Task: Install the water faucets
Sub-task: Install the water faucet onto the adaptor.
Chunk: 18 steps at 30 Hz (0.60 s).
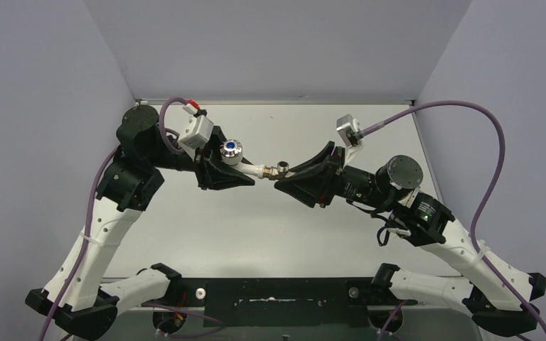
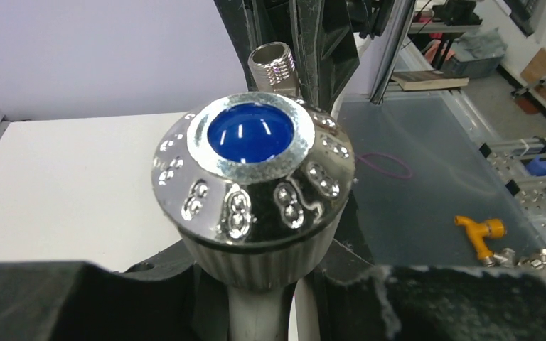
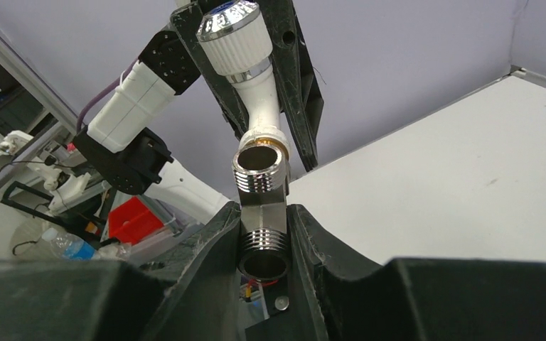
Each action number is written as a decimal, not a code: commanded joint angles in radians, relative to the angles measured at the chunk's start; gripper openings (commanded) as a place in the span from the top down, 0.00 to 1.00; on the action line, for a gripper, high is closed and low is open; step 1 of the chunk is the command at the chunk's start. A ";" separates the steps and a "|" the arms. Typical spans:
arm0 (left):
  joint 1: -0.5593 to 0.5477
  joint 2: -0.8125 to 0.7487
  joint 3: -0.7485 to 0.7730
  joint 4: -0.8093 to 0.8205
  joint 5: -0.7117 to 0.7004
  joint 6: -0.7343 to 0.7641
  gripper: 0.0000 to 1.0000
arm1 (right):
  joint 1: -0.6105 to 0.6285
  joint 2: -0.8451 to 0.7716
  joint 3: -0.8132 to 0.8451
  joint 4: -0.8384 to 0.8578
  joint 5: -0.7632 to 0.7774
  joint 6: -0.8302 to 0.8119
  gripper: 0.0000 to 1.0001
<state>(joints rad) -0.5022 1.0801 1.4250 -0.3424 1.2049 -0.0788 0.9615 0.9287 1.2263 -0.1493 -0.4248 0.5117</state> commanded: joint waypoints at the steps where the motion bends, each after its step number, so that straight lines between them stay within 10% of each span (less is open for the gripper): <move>1: -0.023 0.018 0.052 -0.107 0.031 0.171 1.00 | -0.006 0.035 -0.009 0.116 0.021 0.116 1.00; 18: -0.022 0.050 0.133 -0.209 -0.020 0.387 1.00 | -0.021 0.032 -0.028 0.172 0.014 0.363 1.00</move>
<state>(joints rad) -0.5022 1.1107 1.5131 -0.5240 1.1751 0.2340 0.9360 0.9340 1.2018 -0.1200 -0.4152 0.7952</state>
